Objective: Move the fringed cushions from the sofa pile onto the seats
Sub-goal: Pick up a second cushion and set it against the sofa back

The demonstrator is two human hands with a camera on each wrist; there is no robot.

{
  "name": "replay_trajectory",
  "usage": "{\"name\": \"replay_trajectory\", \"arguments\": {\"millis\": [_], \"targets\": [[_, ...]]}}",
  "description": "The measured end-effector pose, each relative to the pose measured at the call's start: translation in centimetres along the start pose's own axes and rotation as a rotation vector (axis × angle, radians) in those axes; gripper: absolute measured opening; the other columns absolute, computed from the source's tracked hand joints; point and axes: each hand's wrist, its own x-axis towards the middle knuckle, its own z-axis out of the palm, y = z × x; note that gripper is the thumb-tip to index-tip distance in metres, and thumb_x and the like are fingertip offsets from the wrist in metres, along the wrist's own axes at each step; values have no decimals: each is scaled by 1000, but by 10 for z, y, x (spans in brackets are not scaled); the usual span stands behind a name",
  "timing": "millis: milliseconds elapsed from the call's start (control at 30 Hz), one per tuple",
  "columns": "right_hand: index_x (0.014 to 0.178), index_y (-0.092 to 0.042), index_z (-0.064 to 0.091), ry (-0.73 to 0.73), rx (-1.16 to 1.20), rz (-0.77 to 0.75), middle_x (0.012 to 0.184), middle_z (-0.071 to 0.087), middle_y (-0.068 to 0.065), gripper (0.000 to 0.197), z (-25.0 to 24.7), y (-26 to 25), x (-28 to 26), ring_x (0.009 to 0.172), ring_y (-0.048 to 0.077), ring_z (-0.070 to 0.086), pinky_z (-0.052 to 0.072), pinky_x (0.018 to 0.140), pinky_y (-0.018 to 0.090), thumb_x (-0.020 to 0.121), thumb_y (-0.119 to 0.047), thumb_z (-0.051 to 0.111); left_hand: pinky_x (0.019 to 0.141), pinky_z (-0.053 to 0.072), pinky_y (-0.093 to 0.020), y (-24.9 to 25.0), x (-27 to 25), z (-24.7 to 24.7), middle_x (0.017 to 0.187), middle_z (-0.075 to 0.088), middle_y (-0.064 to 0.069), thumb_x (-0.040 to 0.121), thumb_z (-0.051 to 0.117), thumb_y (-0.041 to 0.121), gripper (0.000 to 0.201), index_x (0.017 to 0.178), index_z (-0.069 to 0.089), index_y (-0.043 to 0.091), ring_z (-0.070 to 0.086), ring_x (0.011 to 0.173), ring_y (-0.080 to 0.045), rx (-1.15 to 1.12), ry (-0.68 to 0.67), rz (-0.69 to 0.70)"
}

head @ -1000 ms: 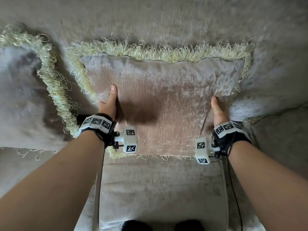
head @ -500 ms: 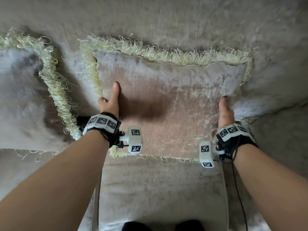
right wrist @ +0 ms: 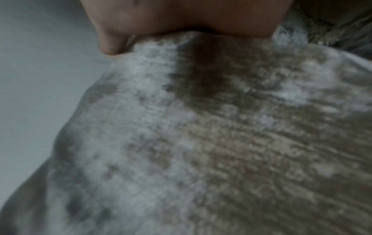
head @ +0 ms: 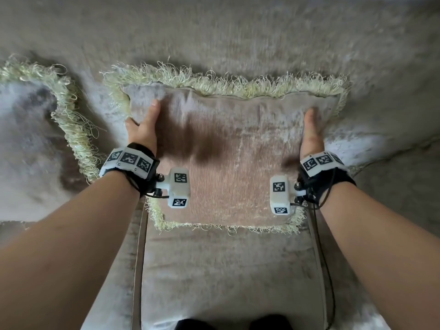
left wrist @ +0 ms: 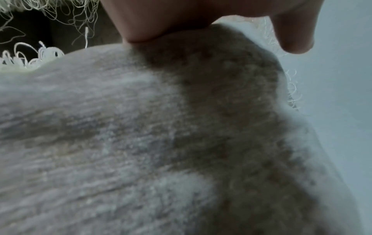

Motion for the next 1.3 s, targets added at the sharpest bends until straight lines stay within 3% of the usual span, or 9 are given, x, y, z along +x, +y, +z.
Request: {"name": "replay_trajectory", "arguments": {"millis": [267,400,467,567,733,900,1000,1100,1300], "targets": [[152,-25,28,8,-56,64,157,30,1,106,-8,-2,-13,142,25,33,21,116,49,70,-90,38,118,32,-50,0,-9,2,131,45,-3,92,59,68,92,155,31,7,47,125,-24,-1,60,25],[147,-23,39,20,-24,16,149,42,-1,82,-12,-5,-17,135,19,40,27,111,39,85,-76,42,106,35,-38,-5,-6,2,122,44,-2,92,59,68,79,143,39,12,46,113,-21,19,78,30],[145,-22,42,85,-54,-22,140,46,-2,86,-17,-4,-16,127,18,45,33,107,37,80,-78,47,108,38,-36,-5,-5,2,127,47,-3,90,61,70,80,143,41,13,52,123,-24,76,126,44],[152,-22,26,183,-98,15,156,24,4,105,-27,-1,-7,140,28,33,32,109,52,70,-80,58,120,36,-52,-7,-2,0,158,38,-10,80,66,77,110,163,22,18,41,146,-33,178,152,41],[156,-25,-3,29,-34,29,164,5,3,118,-28,-6,9,148,25,18,15,116,51,71,-79,58,121,36,-47,-2,1,6,161,40,-10,84,72,65,107,164,18,18,41,147,-33,173,59,90],[155,-23,12,-68,-88,8,158,25,1,99,-21,-16,18,141,23,30,22,113,47,80,-74,50,122,34,-51,4,4,7,164,35,-11,85,70,65,110,165,12,17,38,148,-35,193,31,63],[152,-24,25,-52,-123,41,152,37,0,106,-19,-14,14,137,25,37,26,111,47,69,-84,51,122,34,-47,2,0,8,161,37,-11,84,73,63,111,164,13,15,40,147,-33,164,44,64],[146,-22,38,-28,-115,42,129,53,-6,93,-18,-13,9,121,19,47,32,103,39,75,-80,51,122,34,-44,1,-6,8,160,39,-11,82,76,62,114,164,14,13,42,146,-32,138,74,80],[148,-19,33,-11,-33,-30,129,50,-8,86,-13,-20,2,113,9,45,30,93,29,82,-69,57,121,37,-42,2,-8,3,157,44,-10,77,78,66,118,162,17,11,46,143,-29,96,129,142]]}}
